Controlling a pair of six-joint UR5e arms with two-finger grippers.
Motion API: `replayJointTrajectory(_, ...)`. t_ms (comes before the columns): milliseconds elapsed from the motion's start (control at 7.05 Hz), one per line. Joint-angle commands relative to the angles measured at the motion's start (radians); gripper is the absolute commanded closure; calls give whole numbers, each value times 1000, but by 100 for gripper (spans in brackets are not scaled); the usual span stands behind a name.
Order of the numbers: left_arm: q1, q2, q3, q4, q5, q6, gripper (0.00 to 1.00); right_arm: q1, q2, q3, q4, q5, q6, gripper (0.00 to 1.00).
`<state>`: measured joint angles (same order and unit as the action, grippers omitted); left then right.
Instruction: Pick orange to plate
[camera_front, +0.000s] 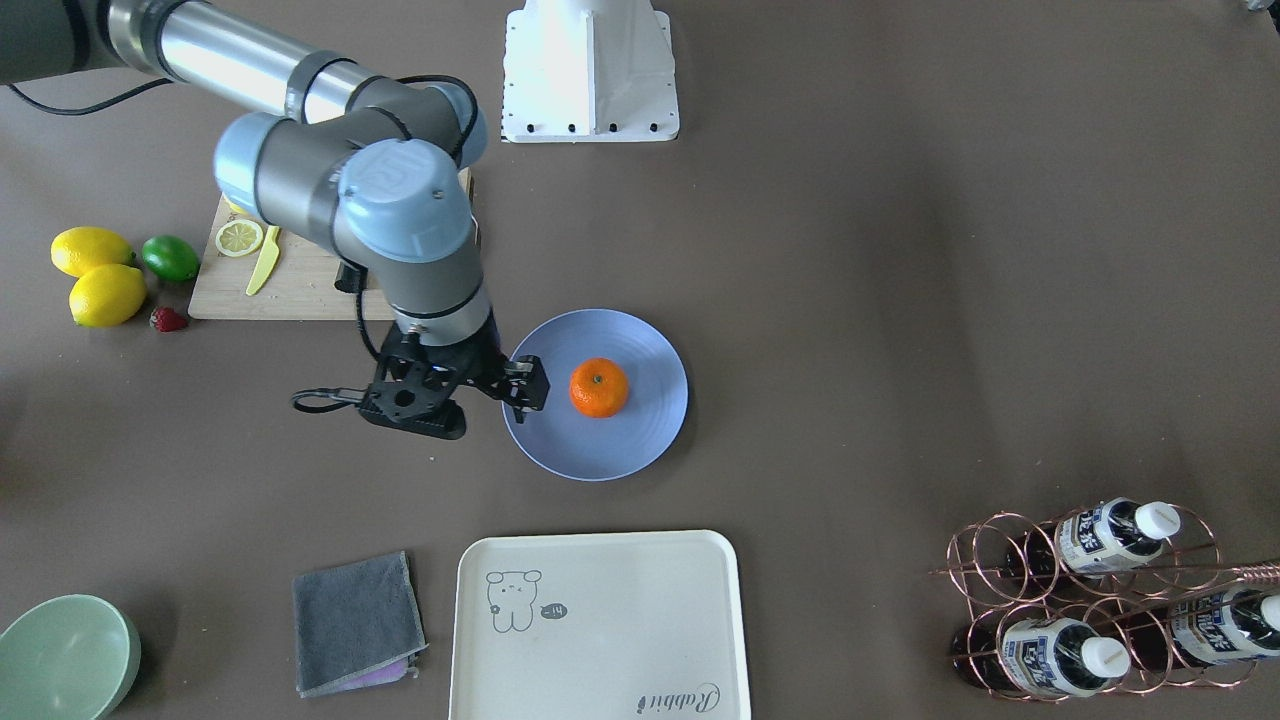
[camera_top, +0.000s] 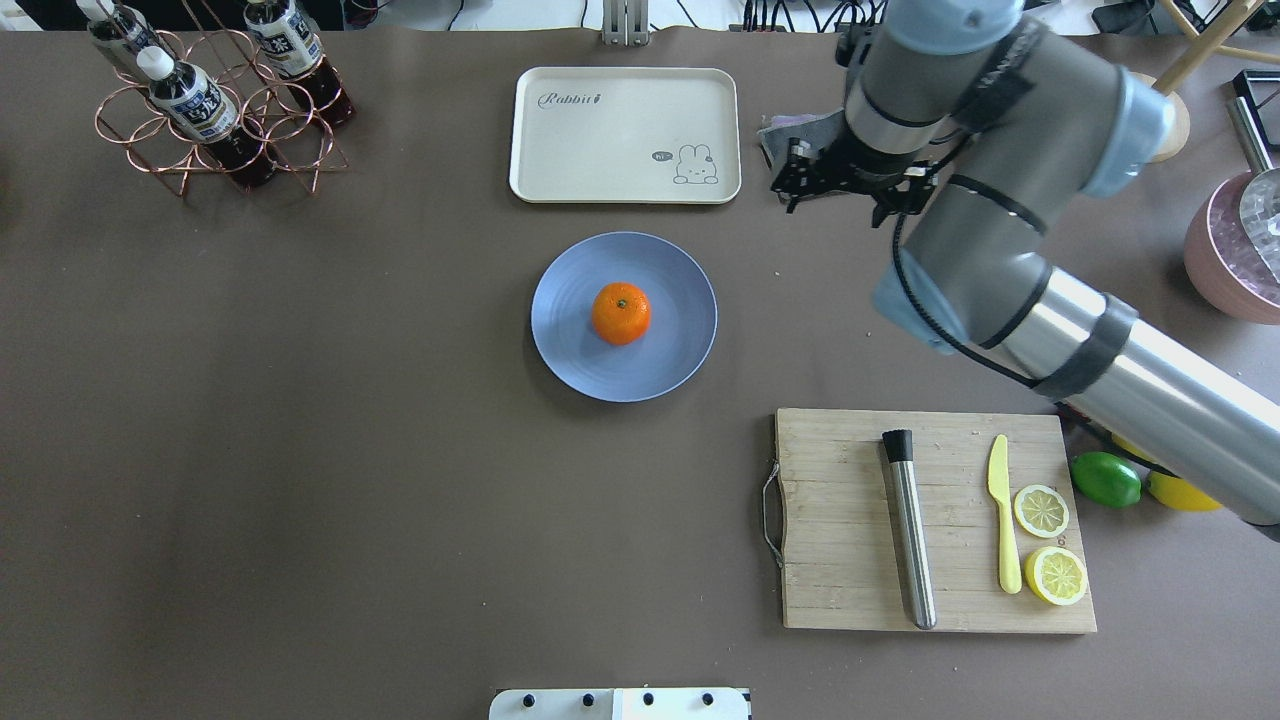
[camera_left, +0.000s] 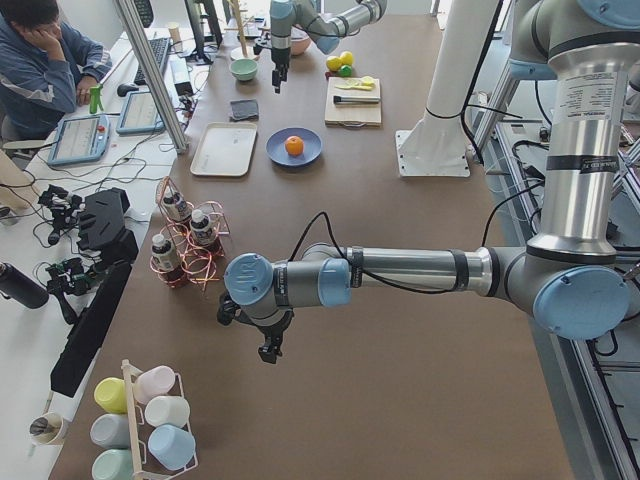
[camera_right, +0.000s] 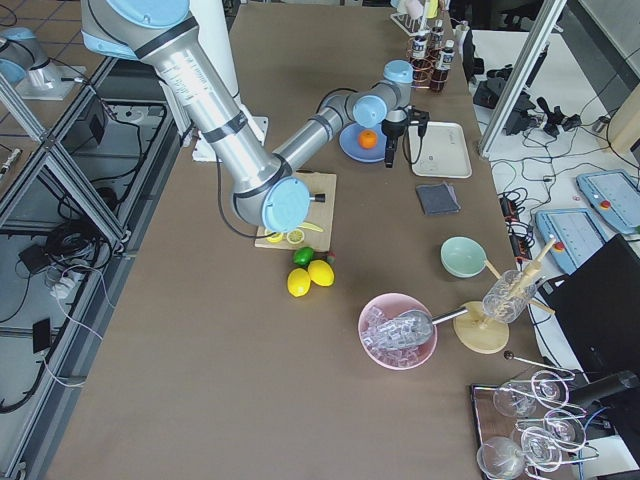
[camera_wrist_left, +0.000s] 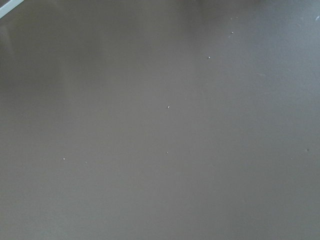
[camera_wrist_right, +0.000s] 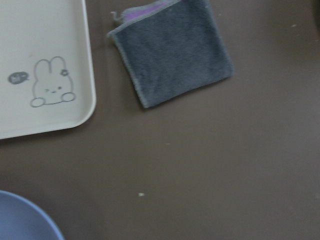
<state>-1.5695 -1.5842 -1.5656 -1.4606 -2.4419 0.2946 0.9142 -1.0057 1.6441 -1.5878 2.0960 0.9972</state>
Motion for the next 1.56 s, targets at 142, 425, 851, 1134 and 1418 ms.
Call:
replayJointTrajectory(142,0,-2,1,0,1,0,2,320,-331,92,-9,139,-647,0)
replayJointTrajectory(425,0,-3,-1,0,1,-2,2,545,-471,39,-9,232,-1034,0)
replayJointTrajectory(851,0,-2,1,0,1,0,2,714,-620,40,-7,208,-1175,0)
replayJointTrajectory(1134,0,0,-1,0,1,0,2,726,-686,39,-3,4,-1166,0)
replayJointTrajectory(1418,0,0,-2,0,1,0,2,724,-708,31,3,59,-1161,0)
